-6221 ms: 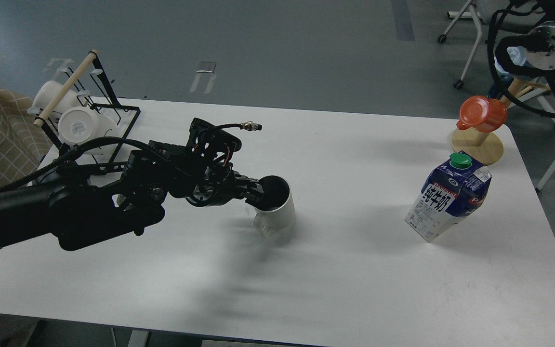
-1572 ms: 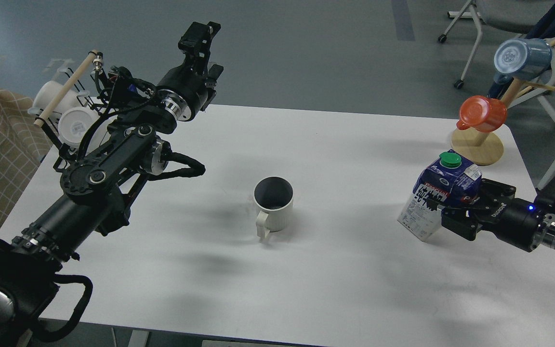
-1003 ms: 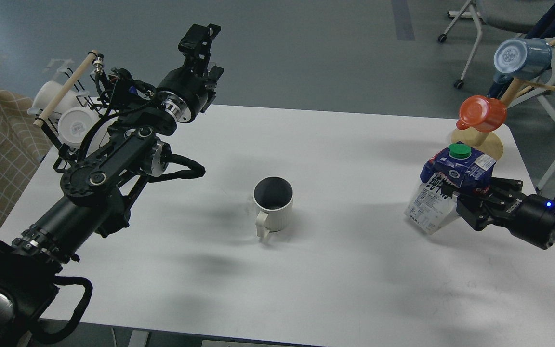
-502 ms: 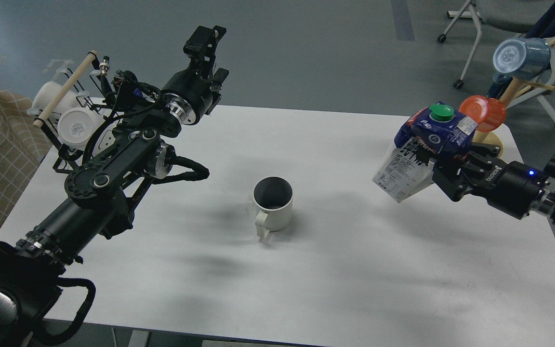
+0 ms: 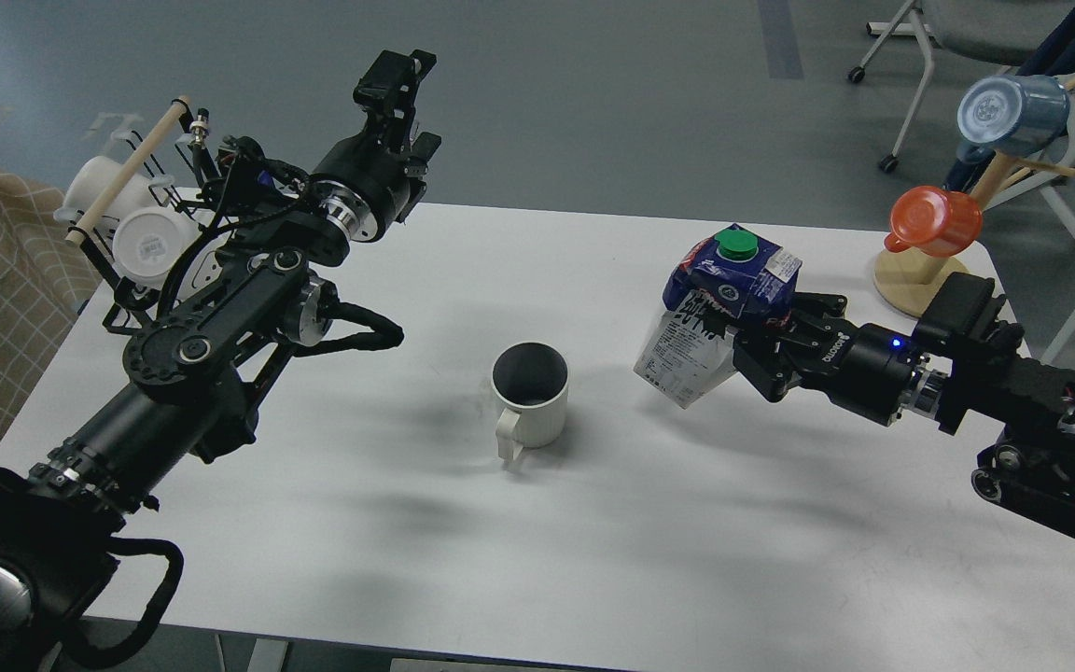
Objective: Place cup and milk with both arms
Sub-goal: 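Lift the milk carton and carry it beside the white mug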
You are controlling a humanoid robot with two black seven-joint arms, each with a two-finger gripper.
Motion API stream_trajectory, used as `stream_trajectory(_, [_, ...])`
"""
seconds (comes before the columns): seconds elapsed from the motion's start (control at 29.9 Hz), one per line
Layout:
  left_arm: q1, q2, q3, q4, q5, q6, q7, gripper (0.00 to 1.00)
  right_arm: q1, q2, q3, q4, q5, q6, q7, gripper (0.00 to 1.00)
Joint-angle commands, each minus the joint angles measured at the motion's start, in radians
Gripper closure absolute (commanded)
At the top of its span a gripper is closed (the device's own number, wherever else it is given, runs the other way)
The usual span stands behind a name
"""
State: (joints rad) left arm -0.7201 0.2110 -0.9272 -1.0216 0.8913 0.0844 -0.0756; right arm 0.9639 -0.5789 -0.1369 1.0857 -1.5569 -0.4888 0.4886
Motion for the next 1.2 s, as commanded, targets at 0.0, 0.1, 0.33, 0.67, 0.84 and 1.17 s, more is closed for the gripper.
stream_trajectory(0.0, [-0.001,-0.001,0.001,0.0,0.0,0.0,0.0,0.02,-0.002,0.062,-0.018,-0.058,0.003,0.0,0.0,1.0])
stream_trajectory(0.1, [-0.001,-0.004,-0.001,0.0,0.0,0.0,0.0,0.02,-0.002,0.094,-0.018,-0.082,0.008,0.0,0.0,1.0])
stream_trajectory(0.33, [-0.001,-0.002,-0.001,0.0,0.0,0.0,0.0,0.02,0.006,0.157,-0.018,-0.115,0.015,0.0,0.0,1.0])
stream_trajectory(0.67, [0.001,0.011,-0.001,-0.002,0.0,0.0,0.0,0.02,0.009,0.235,-0.03,-0.17,0.014,0.0,0.0,1.0])
stream_trajectory(0.84, [0.001,0.013,-0.001,-0.002,0.0,0.0,0.0,0.02,0.009,0.238,-0.03,-0.173,0.014,0.0,0.0,1.0])
stream_trajectory(1.17, [0.001,0.016,-0.002,-0.002,0.0,0.0,0.0,0.02,0.007,0.241,-0.032,-0.174,0.009,0.0,0.0,0.94])
